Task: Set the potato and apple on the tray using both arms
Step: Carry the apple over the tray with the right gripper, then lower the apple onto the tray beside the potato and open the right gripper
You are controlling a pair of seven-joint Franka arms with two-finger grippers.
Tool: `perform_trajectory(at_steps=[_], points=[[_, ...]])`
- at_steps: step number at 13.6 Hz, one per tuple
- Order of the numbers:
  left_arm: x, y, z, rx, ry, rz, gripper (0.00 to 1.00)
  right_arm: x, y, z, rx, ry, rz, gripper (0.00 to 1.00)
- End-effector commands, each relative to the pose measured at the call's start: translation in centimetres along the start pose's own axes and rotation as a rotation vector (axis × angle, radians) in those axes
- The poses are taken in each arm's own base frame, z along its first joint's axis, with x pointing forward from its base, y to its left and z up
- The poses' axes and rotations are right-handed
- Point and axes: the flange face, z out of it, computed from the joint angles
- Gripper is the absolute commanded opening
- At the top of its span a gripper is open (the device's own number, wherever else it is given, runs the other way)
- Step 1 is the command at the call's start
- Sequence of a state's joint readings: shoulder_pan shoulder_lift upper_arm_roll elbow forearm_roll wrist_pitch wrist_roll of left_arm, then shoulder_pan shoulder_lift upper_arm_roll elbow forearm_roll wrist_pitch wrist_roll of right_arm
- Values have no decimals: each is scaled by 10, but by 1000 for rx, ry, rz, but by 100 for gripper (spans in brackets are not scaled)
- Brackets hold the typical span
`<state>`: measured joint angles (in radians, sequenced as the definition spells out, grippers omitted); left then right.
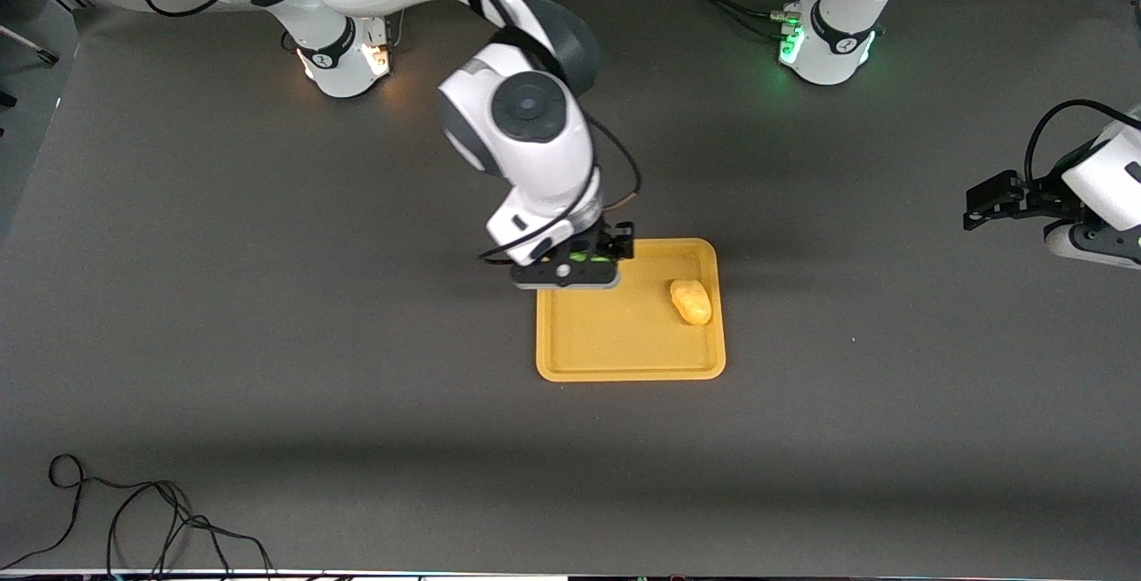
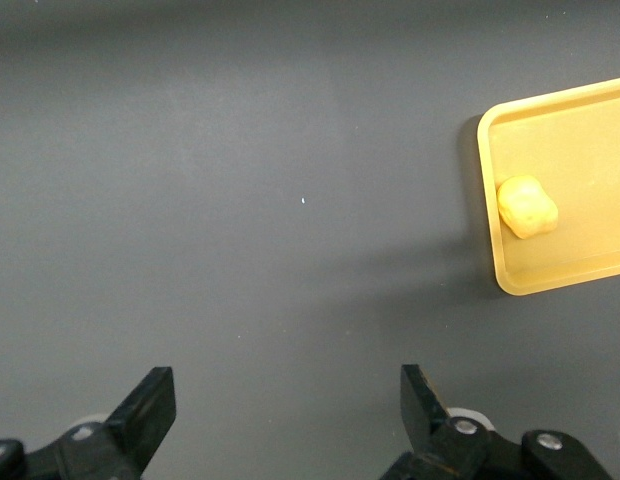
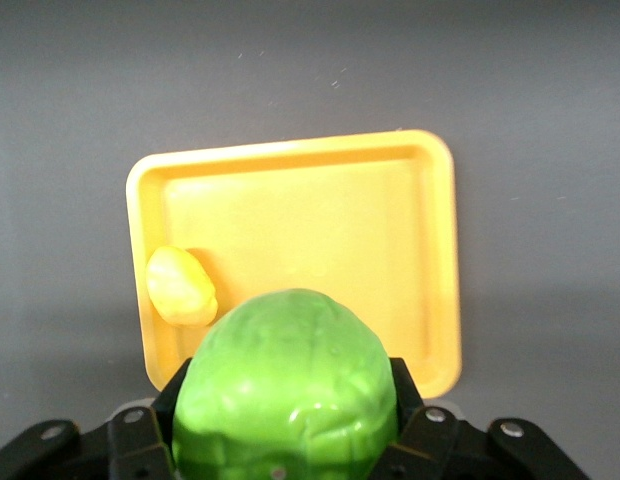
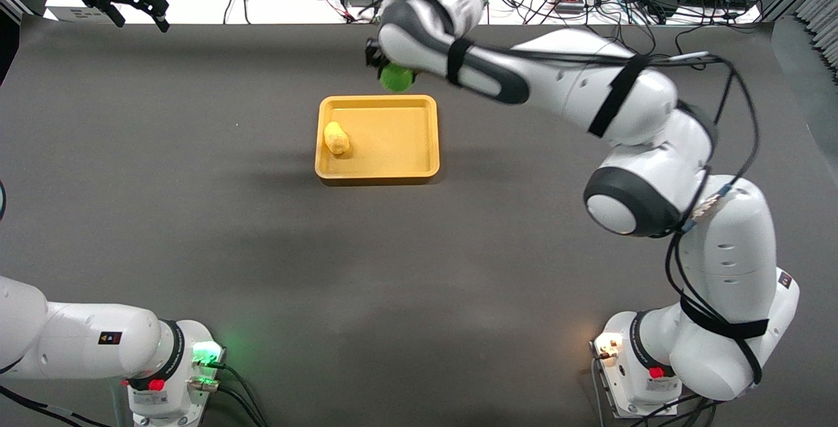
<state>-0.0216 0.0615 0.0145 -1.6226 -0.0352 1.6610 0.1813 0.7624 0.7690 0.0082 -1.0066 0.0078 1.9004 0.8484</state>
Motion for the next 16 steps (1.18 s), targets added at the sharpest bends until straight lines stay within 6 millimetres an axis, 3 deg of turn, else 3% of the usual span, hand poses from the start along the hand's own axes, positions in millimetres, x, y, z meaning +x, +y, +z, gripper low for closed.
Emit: perform_trajectory(at_steps=[1, 3, 6, 11, 13, 15, 16], points=[[-1, -3, 0, -3, -15, 11, 100, 2, -14, 76, -47, 71, 8, 63], [-3, -2, 4, 3, -33, 12, 100, 2, -15, 130, -37, 97, 14, 63], [-2, -3, 4, 45, -39, 30, 100, 0, -11, 183, -51, 136, 7, 63], [4, -6, 11, 36, -33, 19, 100, -5, -7, 216, -50, 131, 1, 63], [2, -8, 13, 43, -49, 21, 100, -8, -10, 217, -48, 127, 3, 63], [2, -9, 13, 41, -50, 23, 100, -10, -11, 217, -43, 124, 5, 72], [2, -8, 14, 42, -54, 24, 100, -11, -12, 218, -42, 123, 3, 89]])
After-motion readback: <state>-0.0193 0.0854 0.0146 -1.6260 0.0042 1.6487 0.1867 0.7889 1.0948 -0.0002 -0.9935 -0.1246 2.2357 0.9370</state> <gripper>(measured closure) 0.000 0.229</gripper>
